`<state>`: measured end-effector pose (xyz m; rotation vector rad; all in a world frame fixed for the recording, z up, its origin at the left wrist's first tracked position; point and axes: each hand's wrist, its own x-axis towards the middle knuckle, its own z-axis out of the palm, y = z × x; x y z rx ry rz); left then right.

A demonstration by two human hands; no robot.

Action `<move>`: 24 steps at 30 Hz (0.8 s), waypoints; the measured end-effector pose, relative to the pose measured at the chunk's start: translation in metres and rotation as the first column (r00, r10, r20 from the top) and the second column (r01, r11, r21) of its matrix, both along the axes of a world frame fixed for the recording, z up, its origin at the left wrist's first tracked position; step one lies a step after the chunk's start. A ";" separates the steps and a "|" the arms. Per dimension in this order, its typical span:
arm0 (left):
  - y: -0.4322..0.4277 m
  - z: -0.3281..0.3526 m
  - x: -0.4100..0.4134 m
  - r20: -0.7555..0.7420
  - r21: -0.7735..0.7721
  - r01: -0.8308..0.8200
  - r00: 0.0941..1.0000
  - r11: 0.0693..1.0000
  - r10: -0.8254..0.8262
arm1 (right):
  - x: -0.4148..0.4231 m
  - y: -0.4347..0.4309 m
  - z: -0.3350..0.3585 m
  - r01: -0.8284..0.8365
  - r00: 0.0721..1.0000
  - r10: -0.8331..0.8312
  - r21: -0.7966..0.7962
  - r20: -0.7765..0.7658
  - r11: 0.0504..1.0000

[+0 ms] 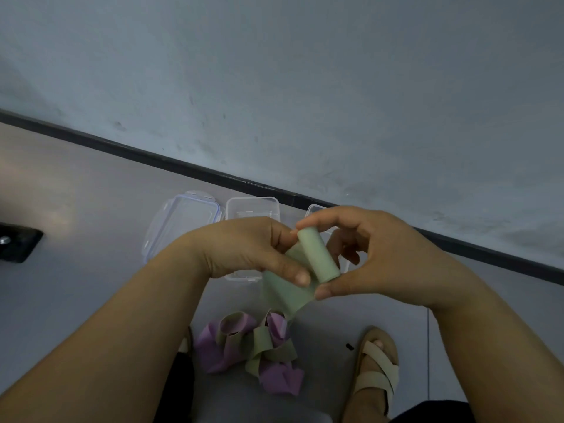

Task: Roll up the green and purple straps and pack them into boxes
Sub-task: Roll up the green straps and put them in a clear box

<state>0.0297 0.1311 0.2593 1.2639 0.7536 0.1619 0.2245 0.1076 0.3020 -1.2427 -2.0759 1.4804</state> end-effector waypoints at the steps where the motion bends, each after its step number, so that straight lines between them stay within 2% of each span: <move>1: 0.000 0.000 0.001 -0.028 0.033 -0.030 0.999 0.999 0.031 | 0.002 0.000 0.000 0.023 0.999 -0.023 -0.003 -0.026 1.000; 5: 0.001 0.000 0.001 -0.034 0.068 -0.135 0.990 0.988 0.138 | 0.011 0.004 -0.002 0.065 0.992 -0.069 -0.040 -0.106 0.997; 9: 0.000 0.001 0.002 0.058 0.010 -0.153 0.987 0.988 0.152 | 0.017 0.008 -0.007 0.057 0.994 -0.063 -0.071 -0.088 0.996; 11: 0.000 0.000 0.002 0.052 -0.009 -0.180 0.982 0.984 0.180 | 0.017 0.008 -0.008 0.061 0.997 -0.064 -0.066 -0.051 0.996; 20: 0.000 -0.003 0.005 -0.029 -0.030 -0.270 0.963 0.962 0.270 | 0.012 0.008 -0.007 0.036 0.997 -0.044 0.112 0.063 0.993; 24: -0.001 -0.005 0.006 -0.002 -0.042 -0.270 0.963 0.962 0.270 | 0.012 0.008 -0.009 0.001 0.991 -0.023 0.174 0.129 0.985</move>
